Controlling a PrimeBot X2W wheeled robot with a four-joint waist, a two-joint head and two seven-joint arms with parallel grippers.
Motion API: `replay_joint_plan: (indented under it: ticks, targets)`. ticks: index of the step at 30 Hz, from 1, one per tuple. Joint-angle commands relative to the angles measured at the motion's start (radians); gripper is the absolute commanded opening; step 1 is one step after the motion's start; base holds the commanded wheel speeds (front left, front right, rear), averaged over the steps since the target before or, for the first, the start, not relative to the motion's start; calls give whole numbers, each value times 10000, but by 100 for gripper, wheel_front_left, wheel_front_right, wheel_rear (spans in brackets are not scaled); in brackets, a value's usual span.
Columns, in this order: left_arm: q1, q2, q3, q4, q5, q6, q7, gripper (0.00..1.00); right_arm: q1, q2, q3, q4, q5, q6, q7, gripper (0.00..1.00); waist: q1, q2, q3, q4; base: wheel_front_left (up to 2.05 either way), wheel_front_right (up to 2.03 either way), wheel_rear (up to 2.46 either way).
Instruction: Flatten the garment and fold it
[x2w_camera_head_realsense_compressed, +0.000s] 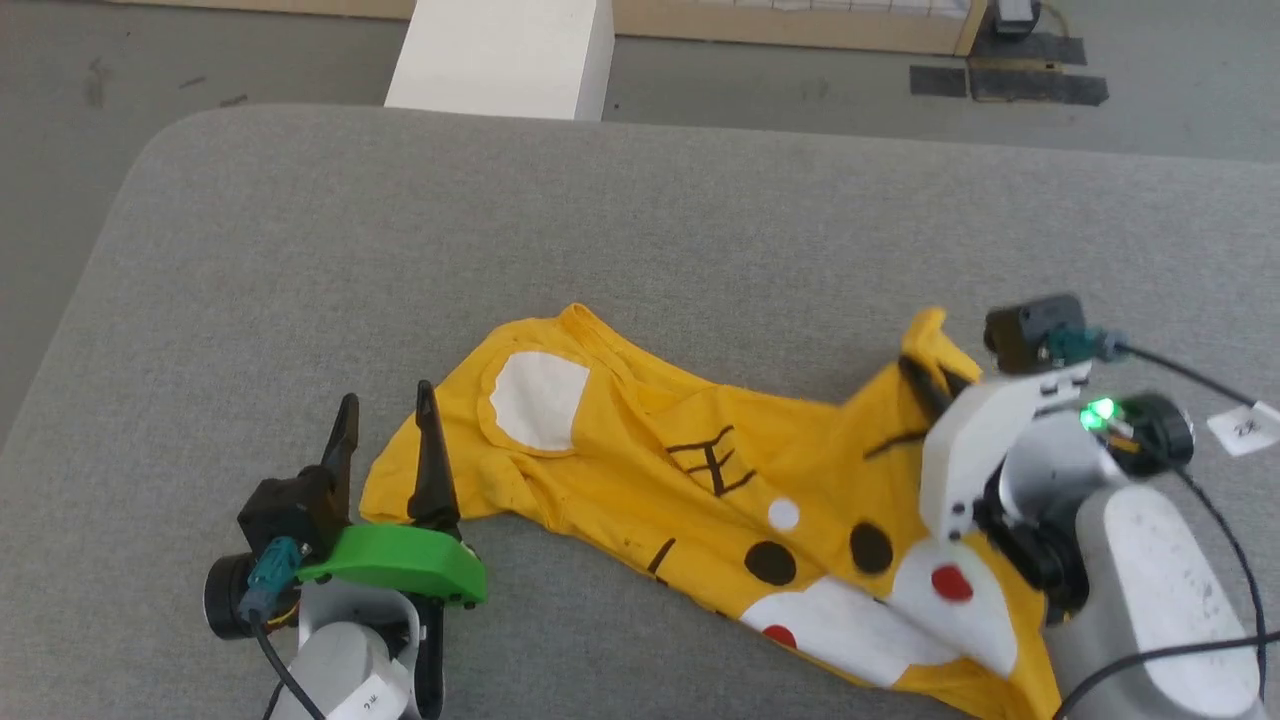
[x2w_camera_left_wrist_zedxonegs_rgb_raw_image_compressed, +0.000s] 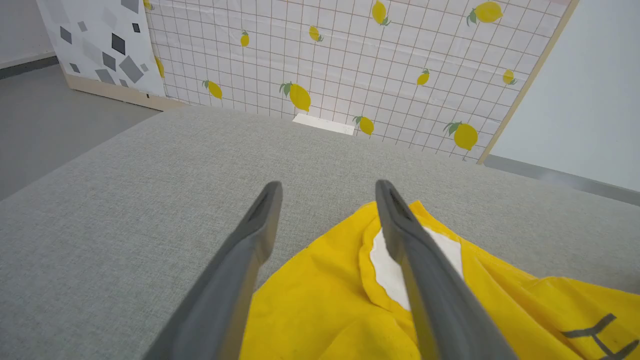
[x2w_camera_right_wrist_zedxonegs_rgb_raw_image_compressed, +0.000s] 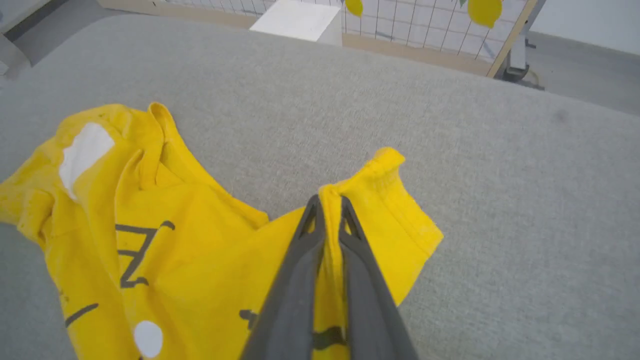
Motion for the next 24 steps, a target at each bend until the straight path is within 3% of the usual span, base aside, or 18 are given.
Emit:
replay_joint_plan:
  ticks: [1, 6, 10, 11, 17, 24]
  targets:
    - [13, -16, -1, 23, -36, -19, -45, 100, -476, 13, 11, 27, -108, -15, -298, 0, 0, 0, -163, -121, 0, 0, 0]
    - [65, -16, -9, 43, 3, -53, -45, 100, -1727, 62, 457, 172, -24, -15, -1678, 0, 0, 0, -312, -205, 0, 0, 0]
    - [145, -16, 17, 41, 40, -75, -45, 100, -1851, -5, 300, 126, 111, -15, -2358, 0, 0, 0, -409, -253, 0, 0, 0]
    - [215, -16, 74, 15, 51, -75, -45, 100, -1085, -197, -526, 129, -156, -15, -2335, 0, 0, 0, -420, -312, 0, 0, 0]
    - [289, -16, 234, -18, 115, -111, -45, 100, 824, -50, -3272, 405, -1408, -15, -2167, 0, 0, 0, -338, -590, 0, 0, 0]
    - [255, -16, 416, 40, 272, -197, -45, 100, 2430, 280, -5105, 293, -1171, -15, -1626, 0, 0, 0, -370, -1081, 0, 0, 0]
